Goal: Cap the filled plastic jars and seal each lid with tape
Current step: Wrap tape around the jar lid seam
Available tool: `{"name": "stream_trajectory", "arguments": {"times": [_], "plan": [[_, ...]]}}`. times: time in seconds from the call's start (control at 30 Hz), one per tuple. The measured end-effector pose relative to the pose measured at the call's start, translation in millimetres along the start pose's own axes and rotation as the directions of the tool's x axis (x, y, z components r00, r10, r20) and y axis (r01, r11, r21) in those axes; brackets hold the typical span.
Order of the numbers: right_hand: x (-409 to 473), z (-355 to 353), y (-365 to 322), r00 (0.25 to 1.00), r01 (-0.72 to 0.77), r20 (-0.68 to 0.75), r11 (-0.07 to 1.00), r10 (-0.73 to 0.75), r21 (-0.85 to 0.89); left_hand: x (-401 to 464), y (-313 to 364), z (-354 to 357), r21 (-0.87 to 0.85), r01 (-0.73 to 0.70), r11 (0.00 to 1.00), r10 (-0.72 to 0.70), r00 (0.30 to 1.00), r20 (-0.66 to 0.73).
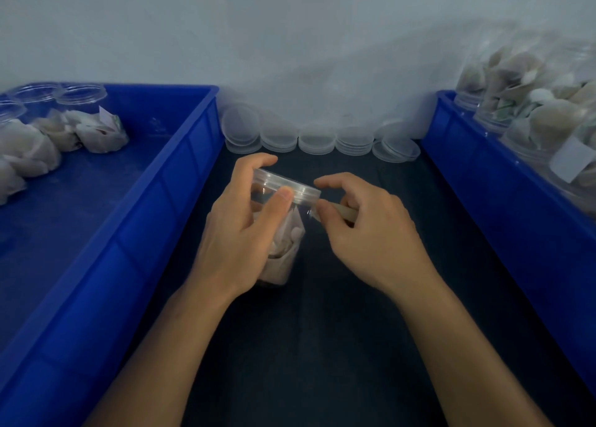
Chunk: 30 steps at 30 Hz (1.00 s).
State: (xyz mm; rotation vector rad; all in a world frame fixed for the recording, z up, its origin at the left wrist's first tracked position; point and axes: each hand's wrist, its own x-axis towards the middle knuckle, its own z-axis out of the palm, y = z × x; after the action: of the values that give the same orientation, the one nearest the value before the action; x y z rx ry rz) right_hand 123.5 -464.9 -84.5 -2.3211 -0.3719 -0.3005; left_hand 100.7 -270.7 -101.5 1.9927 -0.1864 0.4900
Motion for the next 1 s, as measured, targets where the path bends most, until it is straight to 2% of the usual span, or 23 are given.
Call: {"name": "stream_trajectory", "arguments": {"times": [0.1,0.27,0.47,0.53,0.63,0.83,1.0], "plan": [[1.2,-6.0,3.7,0.999,-0.009,0.047,0.998,0.006,0.067,1.4,-0.7,-2.4,-0.031,0.015,0.999,-0.014,1.0,0.027],[1.4,-13.9,6.6,0.974,-0.041,0.228,0.976,-0.009,0.216,3.1,-1.5,-5.7,-0.043,-0.01,0.999,0.014,0.997,0.076],[-1.7,-6.2,3.2,0.984,-0.02,0.176,0.955,-0.033,0.296,2.5,-5.3,-8.6,-0.043,-0.013,0.999,0.016,0.997,0.079],[-2.4,-5.4,2.5,0.984,-0.028,0.174,0.951,-0.027,0.309,1.7,-4.4,-7.6,0.055,0.003,0.998,-0.004,1.0,0.026],[-1.4,-4.2,2.2,0.987,-0.028,0.158,0.953,-0.02,0.3,2.3,-0.3,-6.1,0.258,0.038,0.965,-0.005,0.992,-0.126],[-1.2,-0.4,0.9,0.991,-0.032,0.136,0.958,-0.007,0.284,-2.6,6.4,8.0,0.247,0.044,0.968,-0.013,0.992,-0.128],[-1.8,-3.9,0.3,0.97,-0.089,0.244,0.923,-0.005,0.374,-0.9,7.6,11.6,0.279,0.059,0.958,-0.023,0.991,-0.13]]}}
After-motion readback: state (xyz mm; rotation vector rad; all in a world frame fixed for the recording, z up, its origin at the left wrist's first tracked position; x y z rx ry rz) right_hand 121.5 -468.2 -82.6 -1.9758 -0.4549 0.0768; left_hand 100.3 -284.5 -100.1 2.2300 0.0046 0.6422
